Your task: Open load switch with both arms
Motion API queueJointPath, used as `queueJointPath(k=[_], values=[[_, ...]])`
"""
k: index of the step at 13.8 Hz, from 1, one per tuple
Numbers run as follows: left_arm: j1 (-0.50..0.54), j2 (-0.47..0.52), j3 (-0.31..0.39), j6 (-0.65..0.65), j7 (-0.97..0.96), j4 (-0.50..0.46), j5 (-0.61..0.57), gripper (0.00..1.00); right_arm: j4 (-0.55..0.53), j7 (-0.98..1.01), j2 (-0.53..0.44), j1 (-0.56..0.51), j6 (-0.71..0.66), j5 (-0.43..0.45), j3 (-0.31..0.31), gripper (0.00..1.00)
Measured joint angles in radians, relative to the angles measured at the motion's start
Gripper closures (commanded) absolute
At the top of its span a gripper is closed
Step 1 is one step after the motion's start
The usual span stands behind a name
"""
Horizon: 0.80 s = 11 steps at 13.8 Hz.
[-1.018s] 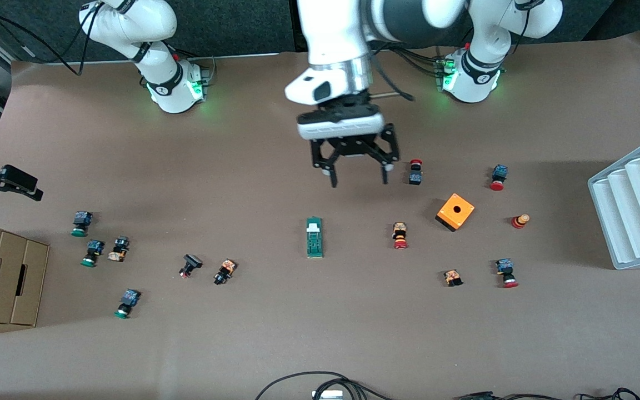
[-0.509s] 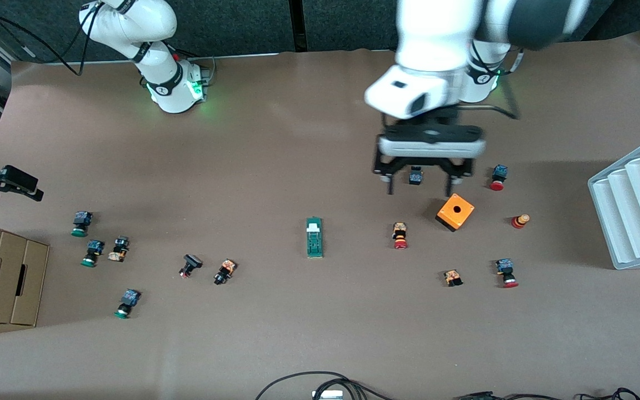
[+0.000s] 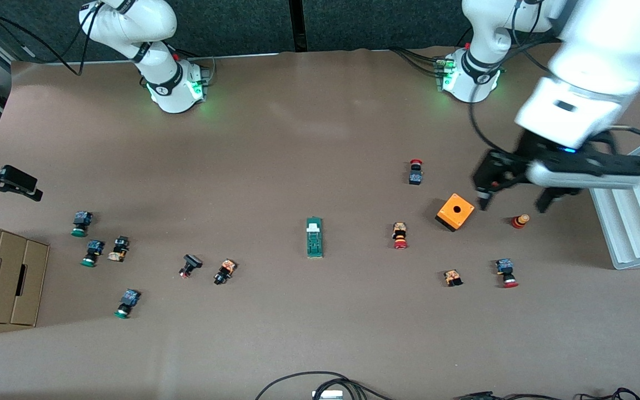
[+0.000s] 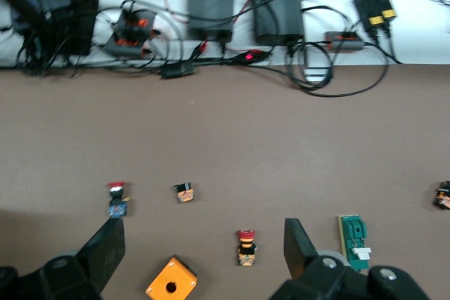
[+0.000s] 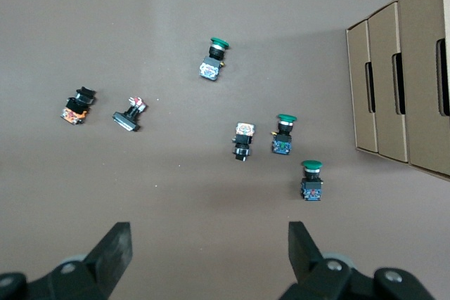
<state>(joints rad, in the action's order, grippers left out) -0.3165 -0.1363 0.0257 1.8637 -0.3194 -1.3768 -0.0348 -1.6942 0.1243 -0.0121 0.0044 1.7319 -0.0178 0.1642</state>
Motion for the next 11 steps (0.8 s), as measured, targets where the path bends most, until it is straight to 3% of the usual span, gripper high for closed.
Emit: queueJointPath(k=[7, 11], values=[[0.183, -0.002, 0.043, -0.057, 0.127, -0.079, 0.013, 0.0, 0.0, 0.0, 0.0, 0.0, -0.003, 0.0, 0.002, 0.01], [0.218, -0.001, 0.054, -0.116, 0.132, -0.085, 0.016, 0.0, 0.0, 0.0, 0.003, 0.0, -0.005, 0.0, 0.0, 0.01]])
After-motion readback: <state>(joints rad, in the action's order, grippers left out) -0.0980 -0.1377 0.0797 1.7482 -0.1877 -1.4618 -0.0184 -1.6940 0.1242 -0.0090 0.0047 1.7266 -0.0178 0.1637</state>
